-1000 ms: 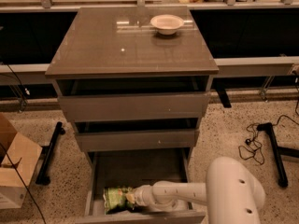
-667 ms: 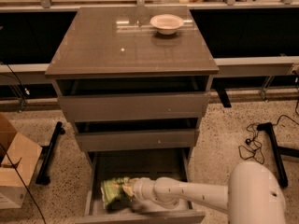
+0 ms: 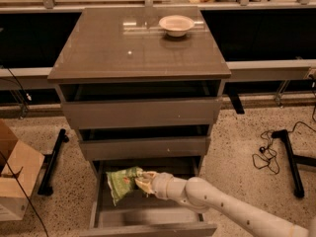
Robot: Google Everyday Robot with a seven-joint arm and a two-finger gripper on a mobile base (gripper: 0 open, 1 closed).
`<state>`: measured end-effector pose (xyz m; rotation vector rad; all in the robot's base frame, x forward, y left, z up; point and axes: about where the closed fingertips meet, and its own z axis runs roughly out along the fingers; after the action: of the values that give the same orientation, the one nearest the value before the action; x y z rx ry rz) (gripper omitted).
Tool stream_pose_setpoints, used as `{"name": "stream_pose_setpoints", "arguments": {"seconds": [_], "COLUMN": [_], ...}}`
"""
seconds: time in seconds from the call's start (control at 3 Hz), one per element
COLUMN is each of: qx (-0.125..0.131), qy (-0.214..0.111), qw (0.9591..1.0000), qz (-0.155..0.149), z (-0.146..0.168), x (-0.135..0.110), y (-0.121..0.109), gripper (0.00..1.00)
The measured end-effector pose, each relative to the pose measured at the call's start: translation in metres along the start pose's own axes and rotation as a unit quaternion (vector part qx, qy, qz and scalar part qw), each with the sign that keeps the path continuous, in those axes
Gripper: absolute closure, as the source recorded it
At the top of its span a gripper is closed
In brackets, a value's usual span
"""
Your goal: Pick green jalapeno chip bag from bottom drawer and place on counter
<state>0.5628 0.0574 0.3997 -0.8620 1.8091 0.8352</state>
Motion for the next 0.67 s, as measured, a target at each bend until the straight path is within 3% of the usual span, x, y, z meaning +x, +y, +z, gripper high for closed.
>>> {"name": "stream_pose_setpoints", "arguments": {"seconds": [0.33,0.67], "qx": [-0.042,-0.092], "qy": [-0.036,-0.077], "qw": [0.9962,0.9774], "qz": [-0.067,-0.174], "z": [-0.053,-0.109], "x": [-0.067,-0.159], "y": [0.027,0.064], "gripper": [1.00,1.00]}}
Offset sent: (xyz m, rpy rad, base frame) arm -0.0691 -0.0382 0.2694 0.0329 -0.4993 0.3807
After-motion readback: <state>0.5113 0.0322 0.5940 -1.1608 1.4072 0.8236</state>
